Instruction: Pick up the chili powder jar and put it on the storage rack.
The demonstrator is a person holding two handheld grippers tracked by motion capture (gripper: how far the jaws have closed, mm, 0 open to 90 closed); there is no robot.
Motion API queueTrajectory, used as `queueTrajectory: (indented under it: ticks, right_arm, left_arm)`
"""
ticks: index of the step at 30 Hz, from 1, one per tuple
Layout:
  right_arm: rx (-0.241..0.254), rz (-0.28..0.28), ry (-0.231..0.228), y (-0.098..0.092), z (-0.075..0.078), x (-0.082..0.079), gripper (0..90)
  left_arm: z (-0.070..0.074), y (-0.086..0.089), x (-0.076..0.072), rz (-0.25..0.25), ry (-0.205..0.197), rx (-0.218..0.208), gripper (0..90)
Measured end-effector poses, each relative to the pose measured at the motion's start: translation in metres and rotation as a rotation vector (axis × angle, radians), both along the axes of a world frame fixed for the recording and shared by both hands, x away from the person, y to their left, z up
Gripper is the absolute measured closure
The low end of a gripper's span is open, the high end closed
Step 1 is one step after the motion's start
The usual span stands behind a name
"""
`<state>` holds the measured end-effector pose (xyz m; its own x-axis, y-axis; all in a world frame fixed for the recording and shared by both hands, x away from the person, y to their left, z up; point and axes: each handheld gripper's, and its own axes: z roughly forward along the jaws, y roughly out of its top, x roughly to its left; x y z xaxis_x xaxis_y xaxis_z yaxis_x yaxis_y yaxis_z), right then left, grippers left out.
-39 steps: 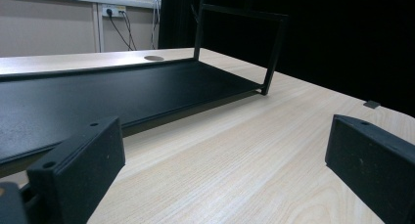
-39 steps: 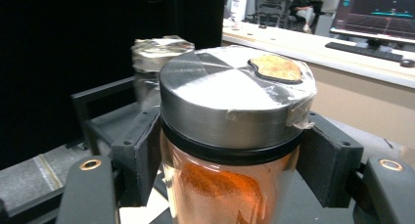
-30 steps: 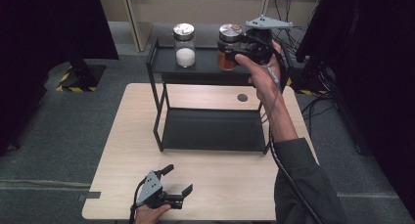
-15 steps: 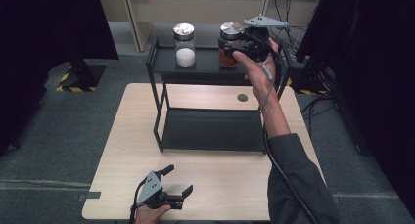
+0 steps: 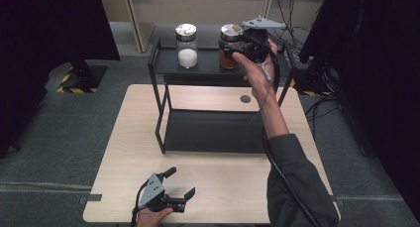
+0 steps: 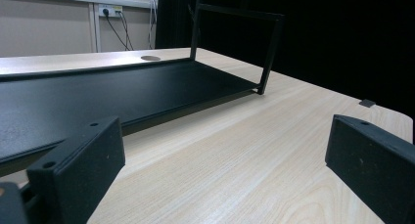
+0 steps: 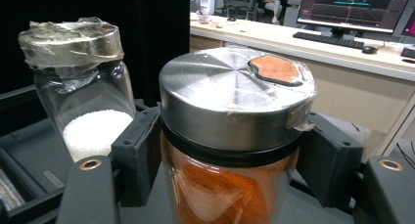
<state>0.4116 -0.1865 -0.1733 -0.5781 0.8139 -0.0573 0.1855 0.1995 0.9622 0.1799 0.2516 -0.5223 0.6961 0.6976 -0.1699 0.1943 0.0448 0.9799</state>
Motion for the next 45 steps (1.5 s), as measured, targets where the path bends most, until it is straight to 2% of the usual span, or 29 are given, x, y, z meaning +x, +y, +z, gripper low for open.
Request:
queueTrajectory:
  ticks: [11, 15, 19, 27, 32, 37, 41, 45]
  right_arm:
    - [0.031, -0.002, 0.004, -0.004, -0.007, 0.003, 31.4]
    - [0.042, -0.002, 0.014, -0.004, -0.006, 0.003, 11.7]
    - [0.057, -0.033, 0.023, -0.004, -0.004, -0.001, 3.2]
    - [0.058, -0.027, 0.027, -0.010, -0.002, -0.009, 0.5]
    - [0.054, -0.006, 0.010, -0.013, -0.004, -0.017, 0.5]
    - [0.065, 0.013, -0.020, -0.017, -0.009, -0.028, 0.5]
    - [0.086, 0.037, -0.026, -0.023, -0.014, -0.035, 0.4]
    - [0.085, 0.064, -0.046, -0.028, -0.021, -0.043, 0.4]
  left_arm:
    - [0.000, 0.000, 0.000, -0.002, 0.001, 0.000, 0.6]
    - [0.000, 0.000, 0.000, -0.001, 0.002, -0.001, 0.6]
    - [0.000, 0.000, 0.000, -0.002, 0.000, 0.000, 0.6]
    - [0.000, 0.000, 0.000, -0.002, 0.000, 0.002, 0.6]
    - [0.000, -0.001, 0.000, -0.002, 0.000, -0.001, 0.6]
    - [-0.001, -0.001, 0.000, 0.000, -0.002, -0.002, 0.6]
    - [-0.001, -0.001, 0.000, -0.001, -0.002, -0.001, 0.5]
    - [0.000, -0.001, 0.000, -0.001, -0.002, 0.000, 0.5]
